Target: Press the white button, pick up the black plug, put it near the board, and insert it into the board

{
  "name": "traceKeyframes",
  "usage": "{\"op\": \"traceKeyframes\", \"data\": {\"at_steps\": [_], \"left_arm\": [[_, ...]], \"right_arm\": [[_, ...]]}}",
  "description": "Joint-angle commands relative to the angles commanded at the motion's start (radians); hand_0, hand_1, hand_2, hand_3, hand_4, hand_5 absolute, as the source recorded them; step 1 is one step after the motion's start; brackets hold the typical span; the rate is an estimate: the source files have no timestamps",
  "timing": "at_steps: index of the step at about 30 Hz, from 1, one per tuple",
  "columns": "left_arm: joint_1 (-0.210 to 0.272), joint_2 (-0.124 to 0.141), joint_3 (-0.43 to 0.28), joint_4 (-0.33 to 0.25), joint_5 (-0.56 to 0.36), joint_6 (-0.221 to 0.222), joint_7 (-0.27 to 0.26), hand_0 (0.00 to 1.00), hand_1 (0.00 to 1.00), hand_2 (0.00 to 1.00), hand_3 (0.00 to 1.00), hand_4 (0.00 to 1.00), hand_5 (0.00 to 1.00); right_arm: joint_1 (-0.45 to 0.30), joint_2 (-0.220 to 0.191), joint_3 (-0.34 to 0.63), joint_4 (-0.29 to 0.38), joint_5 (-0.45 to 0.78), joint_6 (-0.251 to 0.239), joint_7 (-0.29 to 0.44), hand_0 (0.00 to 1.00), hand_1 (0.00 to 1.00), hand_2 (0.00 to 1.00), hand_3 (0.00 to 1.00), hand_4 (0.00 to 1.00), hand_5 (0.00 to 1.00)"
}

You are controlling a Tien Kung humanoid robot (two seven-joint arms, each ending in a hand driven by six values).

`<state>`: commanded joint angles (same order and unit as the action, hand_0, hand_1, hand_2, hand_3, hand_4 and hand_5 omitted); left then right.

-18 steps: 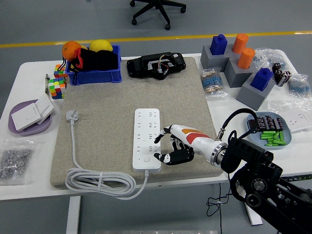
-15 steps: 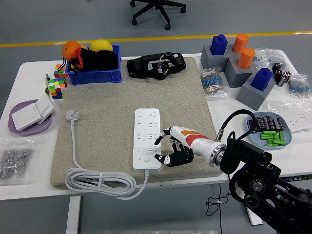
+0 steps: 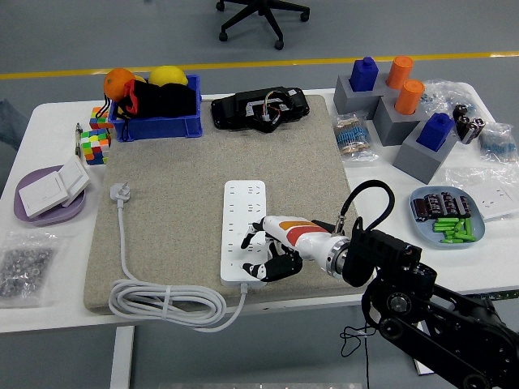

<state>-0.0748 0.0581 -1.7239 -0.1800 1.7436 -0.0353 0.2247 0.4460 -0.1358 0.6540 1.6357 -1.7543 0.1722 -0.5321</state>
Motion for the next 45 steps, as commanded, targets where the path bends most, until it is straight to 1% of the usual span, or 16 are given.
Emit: {"op": "traceKeyframes", "data": {"at_steps": [4, 8, 11, 15, 18, 33, 39, 45], "left_arm": [[0.001, -0.003, 0.001, 0.0, -0.008, 0.0, 0.001, 0.834, 0.804, 0.786, 0.808, 0.605, 0.496], [0.004, -0.004, -0.015, 0.0, 0.006, 0.0, 0.005, 0.834, 0.804, 0.786, 0.808, 0.605, 0.496], [0.003, -0.003, -0.02, 0.0, 0.011, -0.001, 0.007, 0.833, 0.805, 0.786, 0.809, 0.606, 0.497], [0.003, -0.003, -0.013, 0.0, 0.004, -0.001, 0.006, 0.833, 0.805, 0.786, 0.809, 0.606, 0.497], [0.002, -0.004, -0.012, 0.0, 0.0, 0.0, 0.004, 0.834, 0.805, 0.785, 0.808, 0.605, 0.496], [0.001, -0.003, -0.016, 0.0, 0.002, 0.0, 0.002, 0.833, 0.805, 0.785, 0.808, 0.605, 0.496], [0.002, -0.005, -0.018, 0.0, 0.001, 0.0, 0.002, 0.833, 0.805, 0.785, 0.807, 0.605, 0.497], [0.003, -0.004, -0.018, 0.0, 0.001, 0.0, 0.002, 0.833, 0.805, 0.785, 0.807, 0.605, 0.497]], "right_arm": [[0.001, 0.01, -0.018, -0.022, 0.004, -0.007, 0.016, 0.002, 0.002, 0.123, 0.651, 0.729, 0.394], [0.001, 0.019, -0.028, -0.041, 0.009, -0.011, 0.022, 0.002, 0.002, 0.123, 0.651, 0.729, 0.394], [-0.002, 0.025, -0.03, -0.06, 0.015, -0.021, 0.042, 0.002, 0.002, 0.122, 0.65, 0.729, 0.394], [-0.01, 0.029, -0.029, -0.091, 0.007, -0.035, 0.056, 0.002, 0.002, 0.122, 0.65, 0.729, 0.394], [-0.011, 0.028, -0.032, -0.107, 0.009, -0.033, 0.057, 0.002, 0.002, 0.122, 0.651, 0.729, 0.395], [-0.011, 0.019, -0.033, -0.127, 0.017, -0.026, 0.064, 0.002, 0.002, 0.122, 0.647, 0.729, 0.392], [-0.009, 0.016, -0.051, -0.138, 0.019, -0.031, 0.071, 0.002, 0.002, 0.118, 0.647, 0.73, 0.393], [-0.009, 0.015, -0.053, -0.131, 0.022, -0.029, 0.073, 0.002, 0.002, 0.116, 0.646, 0.73, 0.393]]}}
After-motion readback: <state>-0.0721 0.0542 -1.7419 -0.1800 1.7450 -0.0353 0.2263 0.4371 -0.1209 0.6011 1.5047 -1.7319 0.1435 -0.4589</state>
